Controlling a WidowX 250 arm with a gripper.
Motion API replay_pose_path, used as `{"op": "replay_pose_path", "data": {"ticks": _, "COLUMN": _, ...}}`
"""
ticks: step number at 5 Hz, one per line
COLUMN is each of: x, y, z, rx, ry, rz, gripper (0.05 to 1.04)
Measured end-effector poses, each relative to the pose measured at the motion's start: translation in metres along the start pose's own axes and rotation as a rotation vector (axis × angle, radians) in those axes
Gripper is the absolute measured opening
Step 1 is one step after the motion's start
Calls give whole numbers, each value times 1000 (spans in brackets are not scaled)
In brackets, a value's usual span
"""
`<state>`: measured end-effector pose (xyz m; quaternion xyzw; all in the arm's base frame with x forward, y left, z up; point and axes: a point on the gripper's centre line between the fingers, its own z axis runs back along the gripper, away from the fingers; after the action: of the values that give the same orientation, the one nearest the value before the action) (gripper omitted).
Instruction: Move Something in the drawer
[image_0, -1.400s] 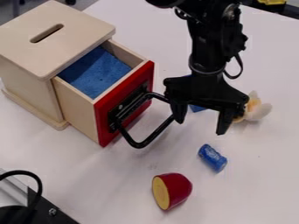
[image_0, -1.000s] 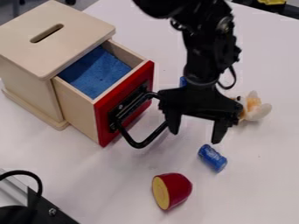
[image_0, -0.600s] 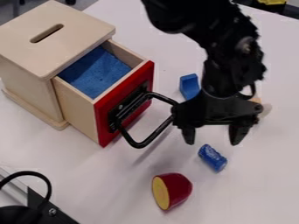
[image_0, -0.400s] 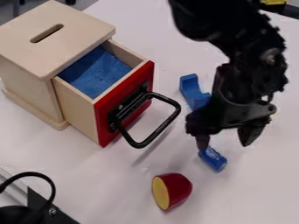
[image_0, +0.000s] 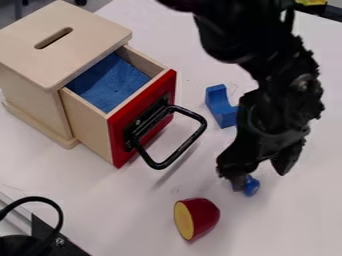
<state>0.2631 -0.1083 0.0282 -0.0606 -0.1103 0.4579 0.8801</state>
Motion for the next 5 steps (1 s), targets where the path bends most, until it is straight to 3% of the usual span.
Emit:
{"op": "replay_pose_path", "data": {"ticks": 1, "x": -3, "y": 9, "z": -7, "rx": -15, "ry": 8, "rz": 111, "gripper": 998}}
{"op": "replay_pose_path", "data": {"ticks": 3, "x": -3, "y": 5, "z": -18, "rx": -132, "ry": 45, "rz": 155, "gripper": 952}}
{"op": "replay_pose_path", "data": {"ticks": 4, "x": 0, "y": 7, "z": -19, "rx": -123, "ry": 19, "rz": 131, "gripper": 662}}
{"op": "replay_pose_path", "data": {"ticks": 5, "x": -3, "y": 12, "z": -18, "rx": -78, "ry": 21, "rz": 115, "gripper": 411}}
